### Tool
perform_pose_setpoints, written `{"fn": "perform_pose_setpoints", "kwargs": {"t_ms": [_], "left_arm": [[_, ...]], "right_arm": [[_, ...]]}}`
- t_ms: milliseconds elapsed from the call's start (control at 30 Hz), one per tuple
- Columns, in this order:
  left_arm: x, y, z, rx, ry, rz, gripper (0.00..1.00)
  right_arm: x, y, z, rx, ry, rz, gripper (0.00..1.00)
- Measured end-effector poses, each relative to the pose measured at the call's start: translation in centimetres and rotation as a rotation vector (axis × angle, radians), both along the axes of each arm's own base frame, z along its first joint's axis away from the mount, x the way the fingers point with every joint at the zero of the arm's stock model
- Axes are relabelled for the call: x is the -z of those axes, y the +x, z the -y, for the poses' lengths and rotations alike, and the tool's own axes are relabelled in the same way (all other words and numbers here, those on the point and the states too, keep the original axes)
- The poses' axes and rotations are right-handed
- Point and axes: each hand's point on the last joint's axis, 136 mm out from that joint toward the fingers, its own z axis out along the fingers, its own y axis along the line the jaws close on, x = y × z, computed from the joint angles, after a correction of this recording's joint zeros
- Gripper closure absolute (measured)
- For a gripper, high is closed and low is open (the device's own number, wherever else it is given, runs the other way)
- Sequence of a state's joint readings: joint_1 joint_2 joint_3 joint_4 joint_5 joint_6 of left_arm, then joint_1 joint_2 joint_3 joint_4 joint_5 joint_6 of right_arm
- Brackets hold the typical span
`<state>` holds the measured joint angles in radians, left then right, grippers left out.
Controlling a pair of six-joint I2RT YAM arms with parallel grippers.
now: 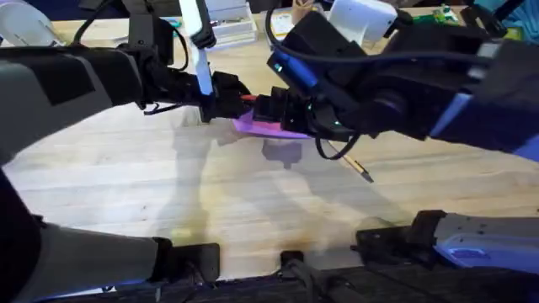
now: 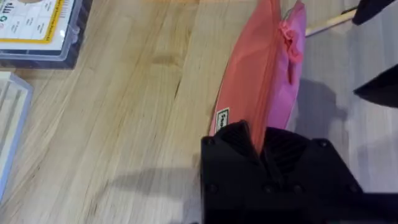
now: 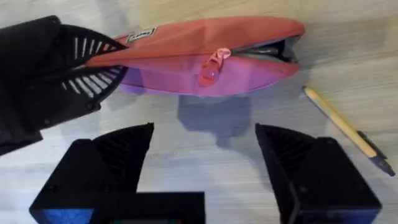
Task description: Unzip the bag, pick up the pens from the table one at a time and place them inside, then zip the bag closed.
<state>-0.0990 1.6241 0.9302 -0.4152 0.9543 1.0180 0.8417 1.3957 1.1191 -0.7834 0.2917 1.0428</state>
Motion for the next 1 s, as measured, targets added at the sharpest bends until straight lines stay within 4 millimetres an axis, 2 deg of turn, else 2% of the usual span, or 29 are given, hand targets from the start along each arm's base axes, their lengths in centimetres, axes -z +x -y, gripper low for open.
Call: {"fn": "perform_pose_setpoints", "kwargs": {"t_ms": [133, 500, 667, 867, 900, 1000], "left_arm": [[0.0, 0.0, 0.0, 0.0, 0.0, 0.0, 0.957], [0.0, 0.0, 0.0, 0.0, -0.001, 0.0, 0.957], [0.0, 0.0, 0.0, 0.001, -0.002, 0.0, 0.957], [0.0, 0.0, 0.0, 0.001, -0.002, 0.0, 0.957], [0.0, 0.0, 0.0, 0.001, -0.002, 0.0, 0.957], [0.0, 0.0, 0.0, 0.001, -0.003, 0.0, 0.957]], "right_arm": [[0.7, 0.6, -0.3, 0.034, 0.001, 0.001, 0.009], [1.0, 2.3, 0.1, 0.135, -0.012, 0.062, 0.005], [2.1, 2.9, 0.2, 0.174, -0.036, 0.061, 0.024], [2.7, 3.6, 0.7, 0.211, -0.041, 0.059, 0.132], [3.0, 3.9, 0.7, 0.223, -0.038, 0.059, 0.237], [3.2, 4.0, 0.6, 0.226, -0.04, 0.057, 0.366]]}}
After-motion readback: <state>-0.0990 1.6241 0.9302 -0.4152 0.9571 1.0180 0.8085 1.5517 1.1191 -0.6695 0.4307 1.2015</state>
